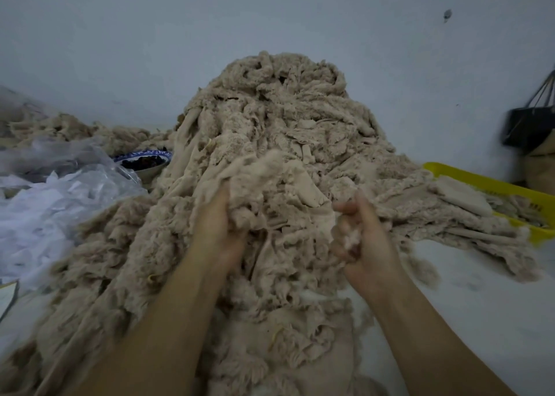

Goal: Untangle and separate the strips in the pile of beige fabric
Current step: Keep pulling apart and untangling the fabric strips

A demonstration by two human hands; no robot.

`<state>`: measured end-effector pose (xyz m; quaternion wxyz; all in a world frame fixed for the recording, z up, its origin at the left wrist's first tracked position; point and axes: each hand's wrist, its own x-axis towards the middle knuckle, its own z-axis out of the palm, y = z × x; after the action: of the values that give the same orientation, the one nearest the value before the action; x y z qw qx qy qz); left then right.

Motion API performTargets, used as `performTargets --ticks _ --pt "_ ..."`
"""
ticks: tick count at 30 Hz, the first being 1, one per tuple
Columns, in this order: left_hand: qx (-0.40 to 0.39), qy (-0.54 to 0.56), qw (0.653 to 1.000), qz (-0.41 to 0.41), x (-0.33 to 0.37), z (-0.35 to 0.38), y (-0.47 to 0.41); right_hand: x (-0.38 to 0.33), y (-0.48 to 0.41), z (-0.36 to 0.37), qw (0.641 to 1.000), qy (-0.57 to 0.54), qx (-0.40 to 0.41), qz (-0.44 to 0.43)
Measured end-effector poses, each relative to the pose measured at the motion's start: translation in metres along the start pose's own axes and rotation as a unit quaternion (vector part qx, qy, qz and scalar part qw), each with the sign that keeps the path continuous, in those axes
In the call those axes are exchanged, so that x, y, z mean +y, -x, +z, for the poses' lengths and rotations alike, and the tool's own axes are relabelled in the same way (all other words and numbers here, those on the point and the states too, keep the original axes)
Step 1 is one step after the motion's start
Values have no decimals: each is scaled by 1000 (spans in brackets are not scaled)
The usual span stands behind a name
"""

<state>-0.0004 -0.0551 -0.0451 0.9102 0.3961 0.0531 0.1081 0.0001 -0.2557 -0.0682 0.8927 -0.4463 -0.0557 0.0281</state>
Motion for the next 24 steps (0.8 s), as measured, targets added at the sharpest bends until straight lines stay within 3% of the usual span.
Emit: performTargets --ticks 2,4,7,10,12,14,16,18,19,21,22,24 --pt "-51 -60 997 -25 -11 6 5 14 4 10 982 182 -55 2" --pt "-118 -105 986 -53 -14 9 8 22 7 18 935 348 -65 -27" --pt "-199 -213 950 -108 -13 8 11 26 10 18 942 323 -89 -9" --pt "-225 -336 902 -149 -20 6 14 26 9 17 934 347 -88 -1" --pt "-201 -388 892 -115 -23 5 12 21 8 19 904 418 -70 -52" --pt "-119 -400 908 -44 -18 4 8 21 7 17 887 450 -67 -79" --pt "-41 -388 921 19 -11 0 -1 21 8 17 923 374 -78 -34" --pt "-31 -390 918 64 -12 -4 -5 13 7 18 978 200 -56 27" --pt "-39 -422 902 84 -16 -7 -6 6 6 18 997 60 -38 30" --pt "-75 -531 836 119 -24 -12 -8 -7 0 11 987 -158 -10 -13" --pt "-103 -580 799 122 -27 -15 -8 -8 -2 6 983 -181 7 -24" --pt "-156 -632 753 99 -32 -16 -10 1 -3 0 997 -44 54 -34"
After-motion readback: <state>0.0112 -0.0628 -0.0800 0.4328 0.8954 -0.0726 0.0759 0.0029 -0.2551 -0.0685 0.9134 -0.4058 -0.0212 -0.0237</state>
